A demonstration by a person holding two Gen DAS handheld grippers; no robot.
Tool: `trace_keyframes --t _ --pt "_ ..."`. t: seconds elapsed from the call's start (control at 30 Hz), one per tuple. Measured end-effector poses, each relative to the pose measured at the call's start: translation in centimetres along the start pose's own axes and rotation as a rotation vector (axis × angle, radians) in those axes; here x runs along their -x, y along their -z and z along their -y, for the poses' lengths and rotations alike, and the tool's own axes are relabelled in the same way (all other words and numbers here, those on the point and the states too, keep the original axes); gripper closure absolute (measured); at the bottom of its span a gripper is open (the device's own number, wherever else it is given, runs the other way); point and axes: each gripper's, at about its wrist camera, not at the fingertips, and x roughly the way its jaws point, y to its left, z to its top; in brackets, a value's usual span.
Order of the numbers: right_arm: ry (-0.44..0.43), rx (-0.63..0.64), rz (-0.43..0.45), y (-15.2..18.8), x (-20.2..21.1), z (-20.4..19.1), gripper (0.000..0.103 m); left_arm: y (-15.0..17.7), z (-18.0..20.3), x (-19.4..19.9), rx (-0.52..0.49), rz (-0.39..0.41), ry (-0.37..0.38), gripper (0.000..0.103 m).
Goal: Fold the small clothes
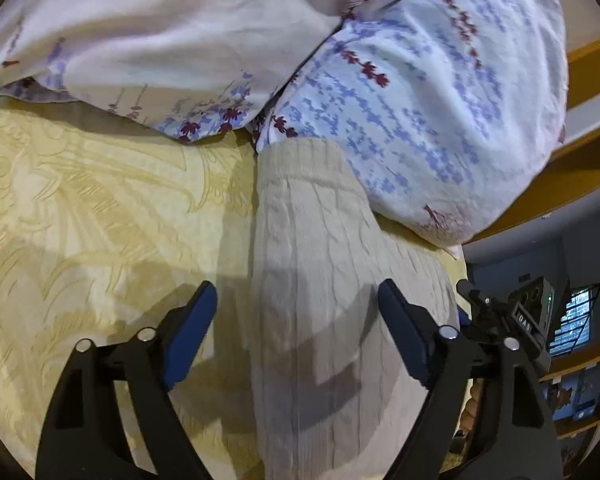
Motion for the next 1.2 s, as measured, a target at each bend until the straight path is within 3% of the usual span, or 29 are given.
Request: trace_keyframes --t 0.03,0.07,0.1,0.17,0.33,0.5,0.57,0.63,0.73,0.8,0.9,0.93,1.03,1.07,1.2 --pt "0.001 0.002 -0.006 -0.1 -0.4 -0.1 0.05 -0.2 -0.2 -0.3 0.01 0.0 0.003 0.028" --pt "0.004 0.005 -0.01 -0.1 -0.7 -0.1 0.064 -0.3 -0.4 -0.5 0.02 0.002 0.011 0.031" --pt "0.006 0.019 -0.005 -0.1 -0.8 -0.3 0.077 -0.5 -0.6 -0.7 0.035 0.001 0.036 0.042" --pt "-0.005 0.05 0.013 0.0 -0.7 -0.6 0.091 -0.8 -0.9 -0.9 0.054 0.003 0.051 0.051" --pt "-0.05 0.182 0.11 0.8 1.9 -3.0 0.093 -0.7 -0.3 -0.5 0.016 0.046 0.048 0.079" --pt "-0.066 0.317 0.227 2.0 5.0 -5.8 0.093 -0.4 0.3 1.0 -0.017 0.09 0.106 0.085" --pt "-0.042 0.339 0.257 2.1 5.5 -5.7 0.093 -0.2 0.7 1.4 -0.037 0.111 0.113 0.085" --pt "0.026 0.328 0.251 1.7 4.7 -4.9 0.093 -0.3 1.0 1.0 -0.052 0.115 0.069 0.085" --pt "0.13 0.222 0.153 0.5 1.5 -1.8 0.093 -0.5 1.0 0.2 -0.053 0.118 -0.006 0.085" --pt "0.155 0.176 0.103 0.3 -0.2 -0.7 0.093 -0.4 1.1 -0.2 -0.055 0.121 -0.033 0.08" --pt "0.135 0.156 0.098 0.3 0.0 -0.3 0.09 -0.2 1.1 -0.1 -0.061 0.122 -0.047 0.072" --pt "0.126 0.152 0.1 0.4 0.6 -0.3 0.088 -0.1 1.1 0.4 -0.069 0.122 -0.04 0.063" --pt "0.085 0.137 0.098 1.2 2.9 0.1 0.066 1.1 0.9 2.5 -0.113 0.131 -0.033 0.041" --pt "0.068 0.133 0.094 1.6 3.4 0.3 0.059 1.5 1.0 3.2 -0.129 0.13 -0.027 0.039" --pt "0.02 0.162 0.067 4.2 5.3 0.3 0.059 3.8 1.4 4.5 -0.186 0.095 -0.02 0.032"
